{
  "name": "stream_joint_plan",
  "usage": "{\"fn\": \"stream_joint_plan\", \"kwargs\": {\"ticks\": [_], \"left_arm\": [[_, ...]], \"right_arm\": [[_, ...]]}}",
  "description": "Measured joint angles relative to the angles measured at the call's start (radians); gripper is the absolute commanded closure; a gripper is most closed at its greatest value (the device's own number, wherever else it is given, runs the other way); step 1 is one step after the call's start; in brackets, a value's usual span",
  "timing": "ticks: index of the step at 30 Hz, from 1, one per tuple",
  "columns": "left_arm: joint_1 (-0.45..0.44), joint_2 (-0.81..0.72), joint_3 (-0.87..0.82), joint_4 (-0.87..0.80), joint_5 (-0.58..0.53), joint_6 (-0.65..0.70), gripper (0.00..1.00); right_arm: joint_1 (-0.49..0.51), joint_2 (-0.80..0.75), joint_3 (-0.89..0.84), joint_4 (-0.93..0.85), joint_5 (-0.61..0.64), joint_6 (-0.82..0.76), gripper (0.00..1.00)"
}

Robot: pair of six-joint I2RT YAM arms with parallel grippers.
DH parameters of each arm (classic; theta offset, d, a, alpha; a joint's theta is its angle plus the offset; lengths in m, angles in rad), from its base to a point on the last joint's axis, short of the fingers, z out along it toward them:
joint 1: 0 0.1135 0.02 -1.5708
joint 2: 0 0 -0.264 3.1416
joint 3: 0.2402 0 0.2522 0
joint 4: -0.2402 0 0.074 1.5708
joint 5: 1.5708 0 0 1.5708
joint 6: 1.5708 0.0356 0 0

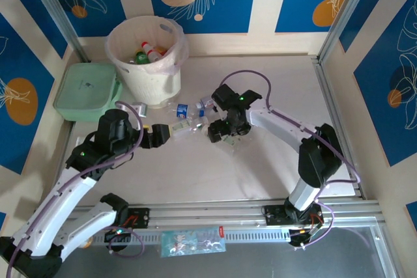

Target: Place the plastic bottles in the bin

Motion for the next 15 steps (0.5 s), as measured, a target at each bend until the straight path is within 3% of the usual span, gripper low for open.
{"fn": "stream_joint_plan", "kwargs": {"ticks": [8, 15], "left_arm": [[0.000, -0.001, -0.001, 0.000, 0.002, 0.006, 0.12], [0.000, -0.007, -0.009, 0.001, 0.003, 0.011, 0.12]], "right_arm": [[0.033, 0.158, 0.000, 0.000, 0.126, -0.029, 0.09], [0.087, 0.193, 0.006, -0.001, 0.139, -0.041, 0.15]]}}
